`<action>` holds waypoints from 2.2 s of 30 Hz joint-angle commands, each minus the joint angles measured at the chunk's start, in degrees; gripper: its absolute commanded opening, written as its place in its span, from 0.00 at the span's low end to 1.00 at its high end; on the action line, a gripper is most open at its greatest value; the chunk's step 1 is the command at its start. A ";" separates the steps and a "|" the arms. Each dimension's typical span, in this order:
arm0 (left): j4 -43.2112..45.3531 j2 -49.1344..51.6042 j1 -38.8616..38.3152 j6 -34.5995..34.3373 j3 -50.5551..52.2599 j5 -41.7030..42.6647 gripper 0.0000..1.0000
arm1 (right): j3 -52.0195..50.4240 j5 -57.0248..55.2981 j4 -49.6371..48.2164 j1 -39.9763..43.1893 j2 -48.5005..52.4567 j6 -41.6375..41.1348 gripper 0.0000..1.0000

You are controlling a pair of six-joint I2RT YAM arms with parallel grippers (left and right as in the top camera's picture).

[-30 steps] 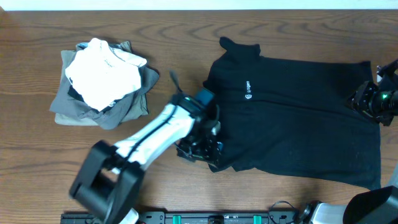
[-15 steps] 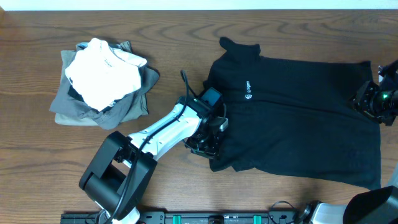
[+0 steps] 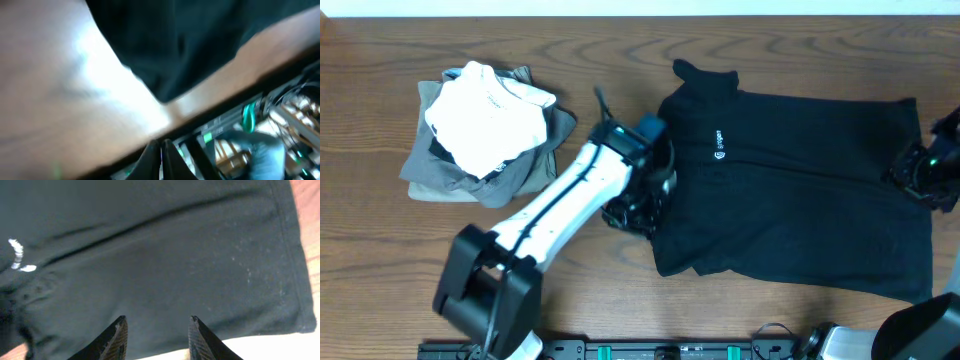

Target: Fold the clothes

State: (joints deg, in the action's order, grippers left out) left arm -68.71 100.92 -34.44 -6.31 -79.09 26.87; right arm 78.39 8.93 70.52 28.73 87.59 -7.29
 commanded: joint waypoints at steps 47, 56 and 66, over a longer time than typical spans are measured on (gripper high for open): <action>15.50 9.07 -5.18 -1.97 10.16 6.97 0.58 | -32.85 15.15 -18.56 13.31 -0.83 -0.74 0.64; 14.45 12.50 -2.38 -4.74 10.08 7.37 0.19 | -32.72 15.10 -18.97 13.31 -2.89 -0.76 0.64; 6.78 6.03 -0.81 -3.54 1.64 6.95 0.06 | -32.61 15.06 -19.47 13.31 -3.39 -0.76 0.63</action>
State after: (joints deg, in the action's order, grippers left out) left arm -60.49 112.14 -36.45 -10.48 -72.88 34.09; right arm 45.52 23.22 51.13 41.67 85.21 -8.86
